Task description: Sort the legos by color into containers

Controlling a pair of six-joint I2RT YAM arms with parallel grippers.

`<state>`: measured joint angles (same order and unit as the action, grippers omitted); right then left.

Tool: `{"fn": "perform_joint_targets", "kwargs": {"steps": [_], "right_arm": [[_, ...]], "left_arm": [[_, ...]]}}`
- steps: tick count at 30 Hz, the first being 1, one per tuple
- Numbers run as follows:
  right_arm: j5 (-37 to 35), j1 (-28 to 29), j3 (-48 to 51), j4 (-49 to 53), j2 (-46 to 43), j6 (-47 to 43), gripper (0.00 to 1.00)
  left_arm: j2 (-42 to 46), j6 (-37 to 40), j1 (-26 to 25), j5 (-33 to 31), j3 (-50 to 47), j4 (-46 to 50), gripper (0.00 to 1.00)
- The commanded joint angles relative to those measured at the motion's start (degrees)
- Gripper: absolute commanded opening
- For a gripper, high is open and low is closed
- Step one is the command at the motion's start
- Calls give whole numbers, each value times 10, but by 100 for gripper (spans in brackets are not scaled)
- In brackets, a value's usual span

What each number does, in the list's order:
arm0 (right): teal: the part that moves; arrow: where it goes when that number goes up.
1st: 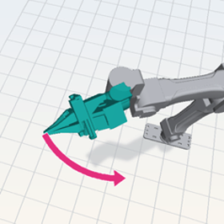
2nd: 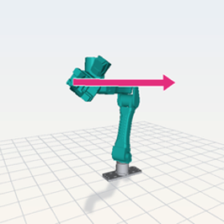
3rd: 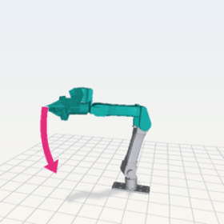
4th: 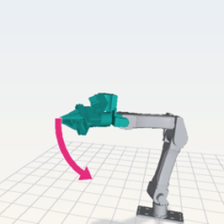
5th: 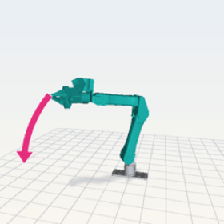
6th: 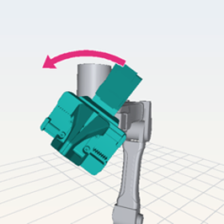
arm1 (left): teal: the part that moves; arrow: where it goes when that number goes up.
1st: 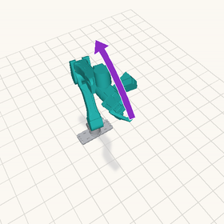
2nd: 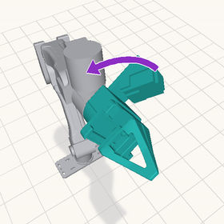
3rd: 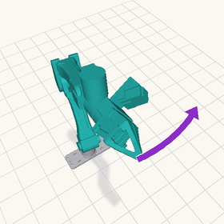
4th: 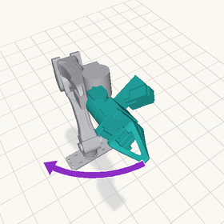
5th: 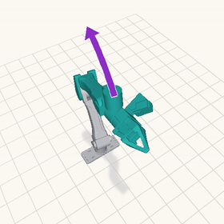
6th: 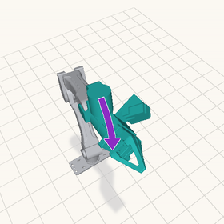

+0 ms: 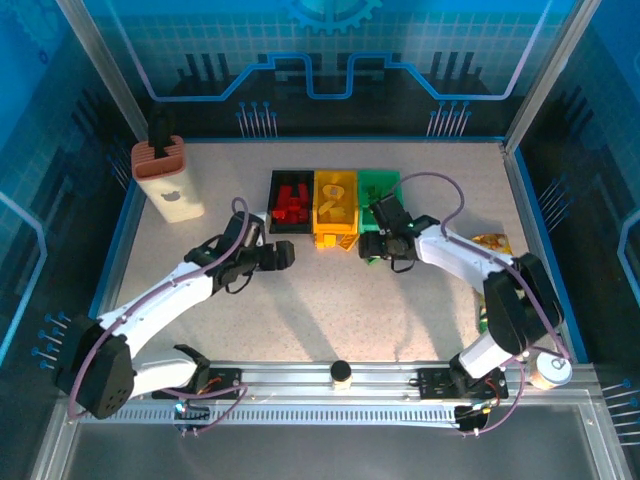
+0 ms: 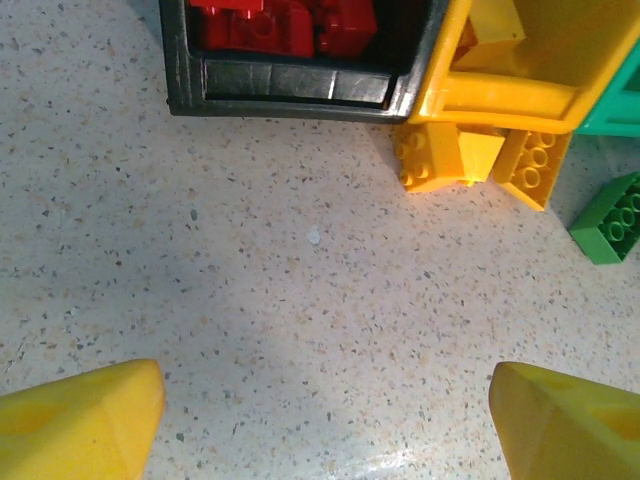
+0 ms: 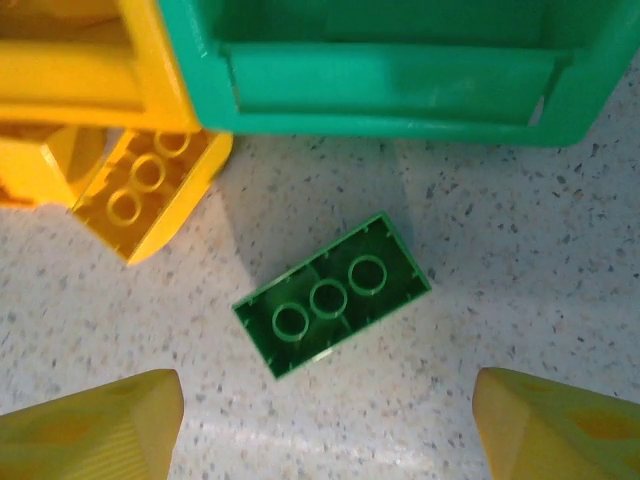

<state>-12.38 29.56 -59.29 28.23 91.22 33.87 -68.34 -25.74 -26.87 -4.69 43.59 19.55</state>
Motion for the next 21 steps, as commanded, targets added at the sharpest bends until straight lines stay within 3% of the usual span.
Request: {"fn": "perform_joint_targets", "kwargs": {"steps": [1,16,21], "right_arm": [[-38,2,-31,42,43,51,75],[-35,8,-75,24,163,106,71],[-33,15,-60,19,160,108,56]], "left_arm": [[24,-18,-8,-19,-21,1,86],[60,-27,-29,-29,-64,6,85],[62,-23,-29,-33,-63,7,85]]}}
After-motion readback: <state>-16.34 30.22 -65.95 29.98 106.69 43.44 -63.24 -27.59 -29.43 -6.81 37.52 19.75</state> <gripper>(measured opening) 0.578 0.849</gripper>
